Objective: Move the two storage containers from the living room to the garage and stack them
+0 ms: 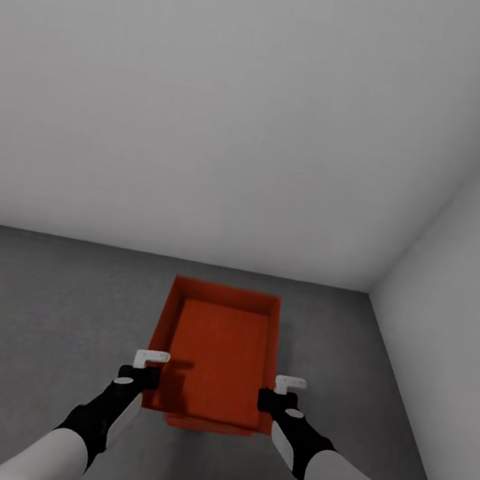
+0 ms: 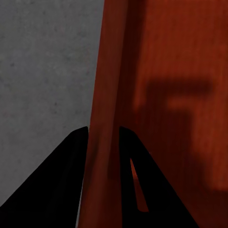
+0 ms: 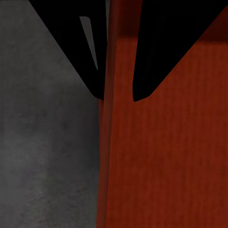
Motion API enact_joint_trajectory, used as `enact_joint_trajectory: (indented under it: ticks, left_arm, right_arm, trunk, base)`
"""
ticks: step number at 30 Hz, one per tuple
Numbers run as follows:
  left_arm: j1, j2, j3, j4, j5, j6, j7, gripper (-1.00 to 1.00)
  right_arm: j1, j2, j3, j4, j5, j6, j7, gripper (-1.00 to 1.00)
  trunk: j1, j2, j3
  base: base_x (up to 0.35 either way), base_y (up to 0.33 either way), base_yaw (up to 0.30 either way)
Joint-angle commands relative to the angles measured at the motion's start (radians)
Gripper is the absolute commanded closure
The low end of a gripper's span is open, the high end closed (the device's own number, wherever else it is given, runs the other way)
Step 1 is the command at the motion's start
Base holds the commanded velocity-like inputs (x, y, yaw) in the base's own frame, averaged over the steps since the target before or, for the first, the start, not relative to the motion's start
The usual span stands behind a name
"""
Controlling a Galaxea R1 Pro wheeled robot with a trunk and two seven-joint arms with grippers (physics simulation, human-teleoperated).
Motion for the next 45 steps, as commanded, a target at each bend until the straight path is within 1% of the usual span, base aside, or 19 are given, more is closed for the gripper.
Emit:
enact_joint_trajectory:
  ticks: [1, 19, 45]
  left_arm:
    - [0.0, 0.0, 0.02, -0.001, 0.056, 0.008, 0.048, 1.0]
    - [0.0, 0.0, 0.02, -0.002, 0.056, 0.008, 0.048, 1.0]
    - [0.0, 0.0, 0.02, -0.005, 0.056, 0.008, 0.048, 1.0]
  right_arm:
    - [-0.001, 0.0, -0.036, -0.002, 0.002, -0.058, -0.082, 1.0]
    - [-0.001, 0.001, -0.036, -0.001, 0.001, -0.057, -0.082, 1.0]
    - [-0.001, 0.001, -0.036, -0.001, 0.002, -0.057, -0.082, 1.0]
  trunk:
    - [0.001, -0.001, -0.001]
    - [0.001, -0.001, -0.003]
    - [0.001, -0.001, -0.041]
  base:
    - [0.293, 0.0, 0.0]
    - [0.3, 0.0, 0.0]
    - [0.013, 0.0, 0.0]
